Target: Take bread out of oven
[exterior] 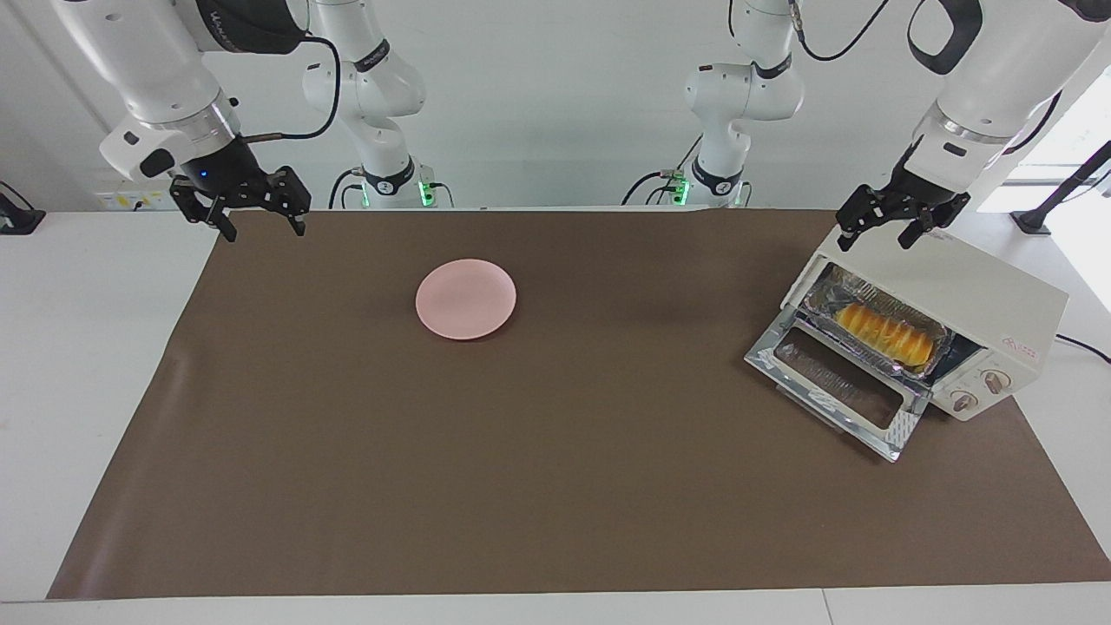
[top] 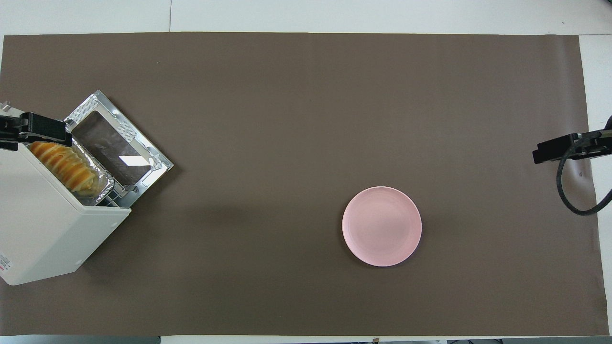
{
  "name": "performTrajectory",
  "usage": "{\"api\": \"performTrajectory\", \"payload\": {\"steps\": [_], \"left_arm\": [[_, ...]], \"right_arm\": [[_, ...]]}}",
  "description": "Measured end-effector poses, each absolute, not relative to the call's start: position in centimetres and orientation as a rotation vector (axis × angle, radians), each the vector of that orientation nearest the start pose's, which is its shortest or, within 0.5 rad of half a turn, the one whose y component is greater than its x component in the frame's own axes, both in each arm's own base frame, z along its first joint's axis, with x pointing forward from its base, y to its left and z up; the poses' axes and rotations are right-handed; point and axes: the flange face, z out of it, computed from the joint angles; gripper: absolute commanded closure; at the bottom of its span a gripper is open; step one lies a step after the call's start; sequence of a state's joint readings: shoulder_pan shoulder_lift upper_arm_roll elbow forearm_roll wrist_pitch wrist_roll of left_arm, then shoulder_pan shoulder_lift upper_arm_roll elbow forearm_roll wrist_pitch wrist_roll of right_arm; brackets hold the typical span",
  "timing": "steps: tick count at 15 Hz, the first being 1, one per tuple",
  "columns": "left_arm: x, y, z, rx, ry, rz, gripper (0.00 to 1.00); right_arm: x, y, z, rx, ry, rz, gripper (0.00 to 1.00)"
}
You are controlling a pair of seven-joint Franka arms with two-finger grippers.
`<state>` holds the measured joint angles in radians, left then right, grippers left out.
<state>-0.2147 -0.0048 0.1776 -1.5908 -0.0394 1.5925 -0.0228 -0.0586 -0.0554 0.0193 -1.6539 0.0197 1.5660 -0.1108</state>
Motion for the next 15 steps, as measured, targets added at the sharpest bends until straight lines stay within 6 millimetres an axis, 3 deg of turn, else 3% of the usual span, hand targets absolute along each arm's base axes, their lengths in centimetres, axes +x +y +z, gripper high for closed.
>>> {"api": "performTrajectory", "payload": {"steps": [11,15], "left_arm": [[55.48,-2.48,61.95,-3.182,0.015,-0.013,0.00],[56.05,-2.01,61.65,-3.175,-0.150,-0.003,0.00]], "right_arm": [[53.52,-1.87,61.51,-3.118,-0.111,0.048,0.00],[53.52,-1.91,61.51,-3.118,-0.110,0.048,0.00]]}}
